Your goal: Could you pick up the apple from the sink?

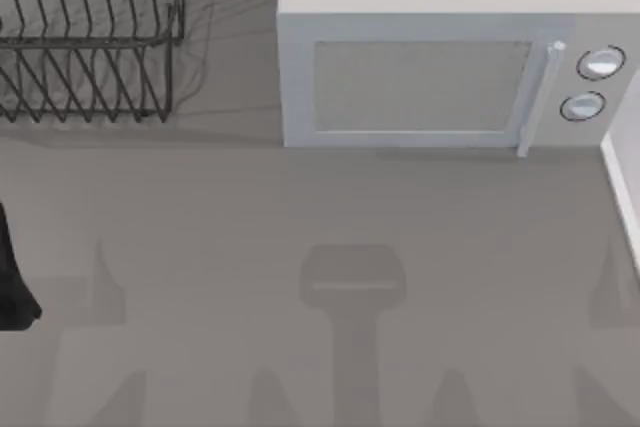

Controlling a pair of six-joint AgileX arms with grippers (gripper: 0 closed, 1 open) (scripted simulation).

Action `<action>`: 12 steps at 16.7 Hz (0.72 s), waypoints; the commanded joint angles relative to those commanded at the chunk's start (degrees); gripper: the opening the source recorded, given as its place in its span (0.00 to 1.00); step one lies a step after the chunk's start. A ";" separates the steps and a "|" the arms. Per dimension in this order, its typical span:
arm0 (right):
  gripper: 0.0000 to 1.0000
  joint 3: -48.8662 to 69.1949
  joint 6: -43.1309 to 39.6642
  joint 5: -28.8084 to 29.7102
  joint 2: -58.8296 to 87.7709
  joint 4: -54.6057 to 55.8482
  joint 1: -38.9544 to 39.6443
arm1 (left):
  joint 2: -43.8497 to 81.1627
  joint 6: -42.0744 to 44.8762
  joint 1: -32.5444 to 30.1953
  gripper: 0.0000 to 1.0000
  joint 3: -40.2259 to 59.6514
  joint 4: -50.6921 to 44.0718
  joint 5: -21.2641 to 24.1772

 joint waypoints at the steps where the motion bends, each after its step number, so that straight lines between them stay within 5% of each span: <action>1: 1.00 0.89 -0.14 0.01 1.09 -0.56 -0.16 | 0.00 0.00 0.00 1.00 0.00 0.00 0.00; 12: 1.00 35.03 -5.37 0.24 43.20 -22.02 -6.03 | 0.00 0.00 0.00 1.00 0.00 0.00 0.00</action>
